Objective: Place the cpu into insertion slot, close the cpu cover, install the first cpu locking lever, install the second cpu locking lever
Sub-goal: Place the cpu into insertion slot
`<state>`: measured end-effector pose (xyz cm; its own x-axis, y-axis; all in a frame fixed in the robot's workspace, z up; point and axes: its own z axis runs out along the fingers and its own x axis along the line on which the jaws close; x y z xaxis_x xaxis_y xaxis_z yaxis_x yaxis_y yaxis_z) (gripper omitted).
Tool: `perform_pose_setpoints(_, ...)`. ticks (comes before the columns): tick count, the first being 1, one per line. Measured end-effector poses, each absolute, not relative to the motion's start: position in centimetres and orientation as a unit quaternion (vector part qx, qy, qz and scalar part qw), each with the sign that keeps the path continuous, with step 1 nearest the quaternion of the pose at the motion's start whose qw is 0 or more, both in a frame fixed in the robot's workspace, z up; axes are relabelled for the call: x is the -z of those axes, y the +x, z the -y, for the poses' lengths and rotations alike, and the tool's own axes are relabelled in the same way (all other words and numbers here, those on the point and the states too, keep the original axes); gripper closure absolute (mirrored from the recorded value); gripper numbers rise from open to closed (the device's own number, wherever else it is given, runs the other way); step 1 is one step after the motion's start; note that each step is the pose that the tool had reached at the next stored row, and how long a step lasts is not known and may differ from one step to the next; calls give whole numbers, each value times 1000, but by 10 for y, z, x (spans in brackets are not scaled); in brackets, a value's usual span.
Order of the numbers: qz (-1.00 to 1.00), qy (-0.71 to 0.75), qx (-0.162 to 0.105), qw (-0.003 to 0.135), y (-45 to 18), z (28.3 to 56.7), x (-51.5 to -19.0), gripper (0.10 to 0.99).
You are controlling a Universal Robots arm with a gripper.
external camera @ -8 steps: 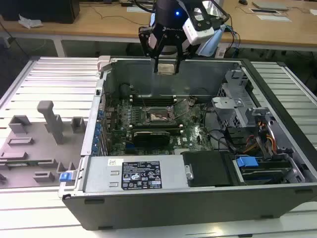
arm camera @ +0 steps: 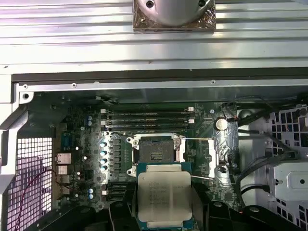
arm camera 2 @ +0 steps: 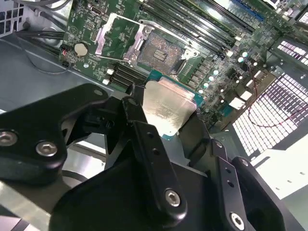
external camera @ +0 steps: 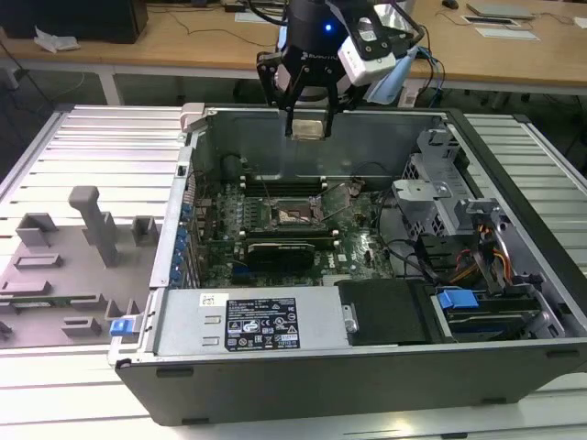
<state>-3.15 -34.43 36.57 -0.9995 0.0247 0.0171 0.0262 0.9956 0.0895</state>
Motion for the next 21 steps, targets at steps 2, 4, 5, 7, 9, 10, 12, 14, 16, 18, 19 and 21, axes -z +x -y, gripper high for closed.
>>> perform_pose_setpoints(2,999,-13,45,8,-32,344,-362,545)
perform_pose_setpoints(4,999,-13,45,7,-32,344,-357,545)
perform_pose_setpoints(5,999,-13,45,7,-32,344,-355,545)
perform_pose_setpoints(7,999,-13,45,7,-33,344,-346,545)
perform_pose_setpoints(9,999,-13,45,7,-33,344,-339,545)
perform_pose_setpoints(10,999,-13,45,7,-33,344,-337,545)
perform_pose_setpoints(12,999,-13,45,7,-34,344,-333,545)
perform_pose_setpoints(14,999,-13,45,7,-34,344,-328,545)
perform_pose_setpoints(16,999,-13,45,7,-34,344,-324,545)
perform_pose_setpoints(18,999,-13,45,6,-34,344,-320,545)
perform_pose_setpoints(19,999,-13,45,6,-34,344,-318,545)
perform_pose_setpoints(21,999,-13,45,6,-34,344,-313,545)
